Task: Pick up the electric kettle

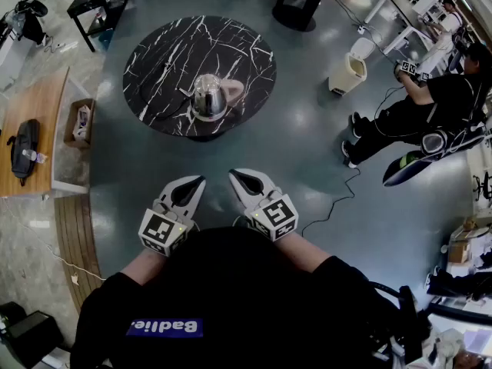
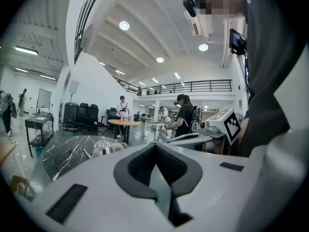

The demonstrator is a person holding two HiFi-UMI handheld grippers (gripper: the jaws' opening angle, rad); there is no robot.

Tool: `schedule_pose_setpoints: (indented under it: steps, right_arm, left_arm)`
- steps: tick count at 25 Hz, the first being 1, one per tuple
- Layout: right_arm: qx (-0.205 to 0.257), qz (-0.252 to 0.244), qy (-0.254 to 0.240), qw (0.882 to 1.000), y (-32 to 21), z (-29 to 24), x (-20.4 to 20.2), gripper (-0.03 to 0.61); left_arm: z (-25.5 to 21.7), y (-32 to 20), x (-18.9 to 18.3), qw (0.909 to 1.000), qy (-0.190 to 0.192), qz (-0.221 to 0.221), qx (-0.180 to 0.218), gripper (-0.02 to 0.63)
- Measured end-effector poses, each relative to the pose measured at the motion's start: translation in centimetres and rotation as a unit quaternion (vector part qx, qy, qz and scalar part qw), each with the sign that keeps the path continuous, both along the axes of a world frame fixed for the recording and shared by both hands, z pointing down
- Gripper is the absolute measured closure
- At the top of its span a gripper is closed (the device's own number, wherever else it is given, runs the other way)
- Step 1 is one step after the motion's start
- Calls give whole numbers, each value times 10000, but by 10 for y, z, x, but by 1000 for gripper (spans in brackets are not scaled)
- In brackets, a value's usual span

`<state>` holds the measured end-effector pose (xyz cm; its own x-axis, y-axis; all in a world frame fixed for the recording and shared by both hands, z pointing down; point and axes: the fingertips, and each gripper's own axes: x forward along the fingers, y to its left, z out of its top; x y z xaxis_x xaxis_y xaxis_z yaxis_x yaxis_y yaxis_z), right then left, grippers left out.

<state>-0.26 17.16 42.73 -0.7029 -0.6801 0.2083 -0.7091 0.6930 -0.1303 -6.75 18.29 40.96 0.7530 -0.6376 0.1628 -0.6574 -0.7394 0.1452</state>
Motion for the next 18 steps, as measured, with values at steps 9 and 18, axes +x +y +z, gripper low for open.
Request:
schedule_pose_setpoints:
  steps: [9, 18]
  right_arm:
    - [-72, 0, 33, 10000, 1, 7, 4, 578]
    - [-64, -13, -64, 10000, -3, 7, 4, 577]
  left_arm:
    - [-2, -3, 2, 9999, -49, -63, -113, 607]
    - [0, -8, 2, 10000, 9, -61, -72, 607]
